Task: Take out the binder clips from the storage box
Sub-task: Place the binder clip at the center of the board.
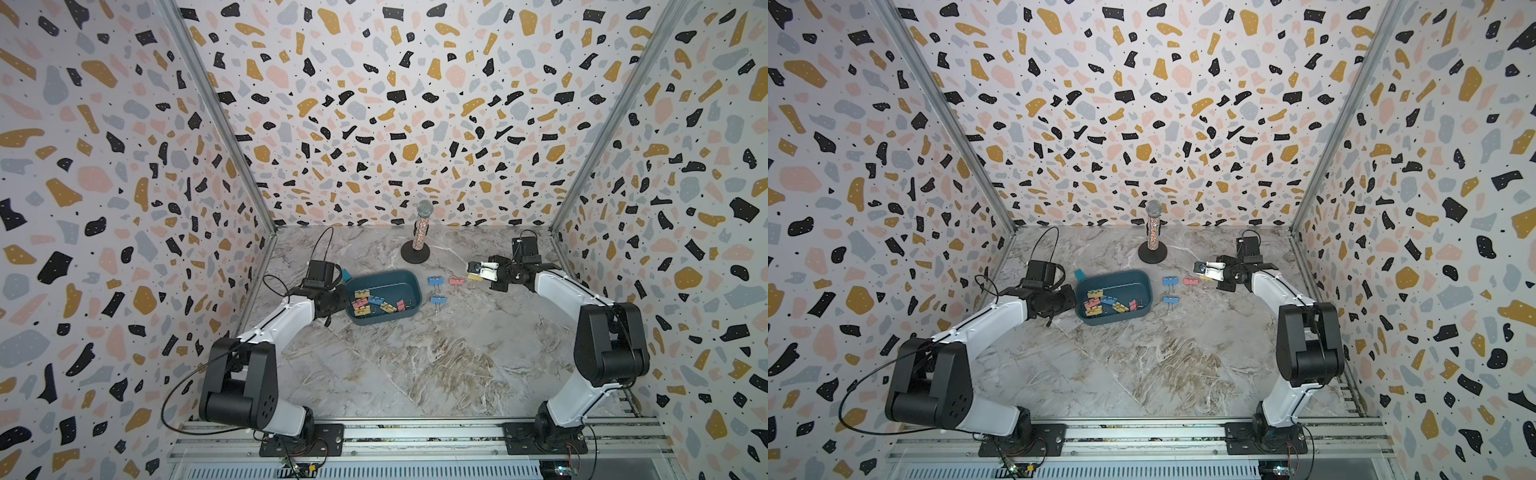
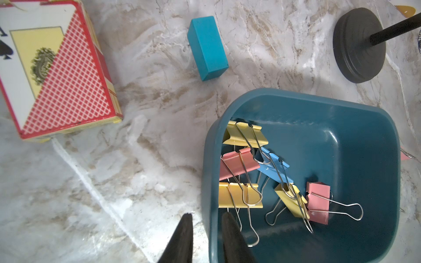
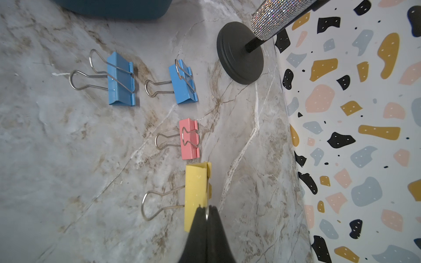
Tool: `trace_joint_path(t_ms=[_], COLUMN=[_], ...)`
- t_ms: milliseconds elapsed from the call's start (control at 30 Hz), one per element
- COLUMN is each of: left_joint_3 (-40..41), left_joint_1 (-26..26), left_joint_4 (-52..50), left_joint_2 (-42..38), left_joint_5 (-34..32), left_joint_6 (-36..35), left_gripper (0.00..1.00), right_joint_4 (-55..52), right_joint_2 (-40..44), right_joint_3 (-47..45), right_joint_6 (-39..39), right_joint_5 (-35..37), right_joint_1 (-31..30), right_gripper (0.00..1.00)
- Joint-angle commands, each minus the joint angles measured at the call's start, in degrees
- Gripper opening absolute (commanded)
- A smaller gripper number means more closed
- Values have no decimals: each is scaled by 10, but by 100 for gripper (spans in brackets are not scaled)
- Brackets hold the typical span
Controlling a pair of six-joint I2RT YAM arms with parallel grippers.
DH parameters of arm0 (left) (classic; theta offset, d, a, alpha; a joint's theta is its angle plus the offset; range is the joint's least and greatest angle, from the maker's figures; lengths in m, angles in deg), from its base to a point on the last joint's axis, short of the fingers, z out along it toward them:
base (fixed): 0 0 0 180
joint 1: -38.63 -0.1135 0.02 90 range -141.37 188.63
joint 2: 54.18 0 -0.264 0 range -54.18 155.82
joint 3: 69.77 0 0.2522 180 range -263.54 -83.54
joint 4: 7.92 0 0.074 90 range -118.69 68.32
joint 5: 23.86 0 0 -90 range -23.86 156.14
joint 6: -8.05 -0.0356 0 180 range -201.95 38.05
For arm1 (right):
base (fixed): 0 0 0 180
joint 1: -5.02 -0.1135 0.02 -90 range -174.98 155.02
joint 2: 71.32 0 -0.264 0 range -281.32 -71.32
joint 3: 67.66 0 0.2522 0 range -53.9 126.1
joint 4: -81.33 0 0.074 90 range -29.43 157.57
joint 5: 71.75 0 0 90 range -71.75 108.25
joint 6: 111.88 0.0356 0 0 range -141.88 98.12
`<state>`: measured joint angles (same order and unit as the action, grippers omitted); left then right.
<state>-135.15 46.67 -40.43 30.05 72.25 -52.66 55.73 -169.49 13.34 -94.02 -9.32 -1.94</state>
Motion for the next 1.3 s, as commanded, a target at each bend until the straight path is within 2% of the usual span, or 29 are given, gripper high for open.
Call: trace_joint_path(t_ms=[0,467,1267], left_joint_3=[2,1,4], left_joint_1=[-3,-3,-3], left_joint_4=[13,8,5], left_joint_2=[-14,-22,-24], left_joint_5=[-2,-3,-7], left_joint_6=[1,3,0], left_gripper=[26,26,26], right_joint_4=[6,26,78], right_joint_2=[-11,-64,-97], right_joint_3=[12,15,-4], right_joint_6=[-29,-67,-92], right_joint_5=[-15,-30,9], right_joint_1=[3,27,29], right_gripper=[0,0,0])
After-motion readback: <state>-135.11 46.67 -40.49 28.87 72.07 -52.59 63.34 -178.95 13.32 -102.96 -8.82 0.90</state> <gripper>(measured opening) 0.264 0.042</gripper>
